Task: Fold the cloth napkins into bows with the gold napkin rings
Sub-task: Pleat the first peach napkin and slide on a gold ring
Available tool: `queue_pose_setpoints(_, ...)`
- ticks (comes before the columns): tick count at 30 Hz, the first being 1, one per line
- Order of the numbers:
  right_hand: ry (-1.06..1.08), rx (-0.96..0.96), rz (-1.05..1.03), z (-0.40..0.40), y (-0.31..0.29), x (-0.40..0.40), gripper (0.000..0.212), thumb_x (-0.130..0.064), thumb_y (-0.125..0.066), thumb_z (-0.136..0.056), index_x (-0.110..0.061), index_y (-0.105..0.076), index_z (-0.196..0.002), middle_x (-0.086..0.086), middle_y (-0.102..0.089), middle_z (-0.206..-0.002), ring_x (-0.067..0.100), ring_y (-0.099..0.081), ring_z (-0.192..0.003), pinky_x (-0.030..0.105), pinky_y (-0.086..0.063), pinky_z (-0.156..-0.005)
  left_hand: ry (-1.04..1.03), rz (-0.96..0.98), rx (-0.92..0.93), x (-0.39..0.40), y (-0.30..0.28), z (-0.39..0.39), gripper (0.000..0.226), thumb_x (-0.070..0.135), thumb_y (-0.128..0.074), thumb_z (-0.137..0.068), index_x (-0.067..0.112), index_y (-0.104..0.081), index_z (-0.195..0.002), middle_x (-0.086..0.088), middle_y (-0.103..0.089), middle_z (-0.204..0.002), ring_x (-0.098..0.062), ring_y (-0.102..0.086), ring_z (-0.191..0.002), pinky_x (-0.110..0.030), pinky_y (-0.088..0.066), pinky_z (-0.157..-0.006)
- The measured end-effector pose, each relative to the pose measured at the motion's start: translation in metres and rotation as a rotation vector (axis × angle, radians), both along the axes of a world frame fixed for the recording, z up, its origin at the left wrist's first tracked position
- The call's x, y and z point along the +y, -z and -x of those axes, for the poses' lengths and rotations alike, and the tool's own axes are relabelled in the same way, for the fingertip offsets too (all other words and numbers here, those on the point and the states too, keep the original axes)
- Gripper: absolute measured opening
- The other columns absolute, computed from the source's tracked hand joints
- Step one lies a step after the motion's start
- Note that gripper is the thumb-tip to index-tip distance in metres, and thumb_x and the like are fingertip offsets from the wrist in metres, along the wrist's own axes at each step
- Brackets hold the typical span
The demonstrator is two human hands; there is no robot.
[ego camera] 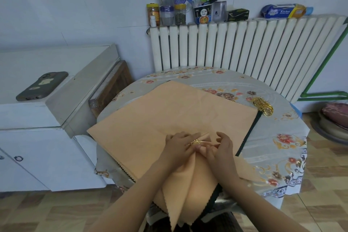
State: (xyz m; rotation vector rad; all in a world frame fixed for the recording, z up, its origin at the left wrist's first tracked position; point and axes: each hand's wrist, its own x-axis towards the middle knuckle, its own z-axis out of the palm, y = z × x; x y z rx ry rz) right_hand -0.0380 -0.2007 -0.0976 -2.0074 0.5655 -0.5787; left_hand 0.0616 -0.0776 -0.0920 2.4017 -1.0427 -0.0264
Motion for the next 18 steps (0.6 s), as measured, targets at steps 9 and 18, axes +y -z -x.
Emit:
queue_pose_setpoints(9,-0.090,-0.167,0.070,0.027,-0.001,0.031,0.044,0.001,-0.051,-0.087,-0.038,-0.041,-0.103,-0.015,-0.042,-0.098,-0.007,-0.043,-0.087,0.004,-0.033,-0.071,-0.129,0.010,0.000,-0.007,-0.003,0.010,0.078,0.073,-0.010,-0.064,0.049,-0.048,-0.128,0.011,-0.057,-0.119,-0.009,-0.042,-0.119,-0.026,-0.012,-0.078)
queue_pose_setpoints(18,-0.174,-0.049,0.126,0.038,-0.004,0.035,0.052,0.005,-0.042,-0.086,-0.043,-0.033,-0.105,-0.012,-0.035,-0.103,-0.007,-0.041,-0.090,0.005,-0.033,-0.072,-0.150,0.037,0.001,-0.008,-0.005,0.009,0.076,0.069,-0.013,-0.066,0.045,-0.055,-0.125,0.014,-0.060,-0.116,-0.008,-0.044,-0.115,-0.028,-0.012,-0.077)
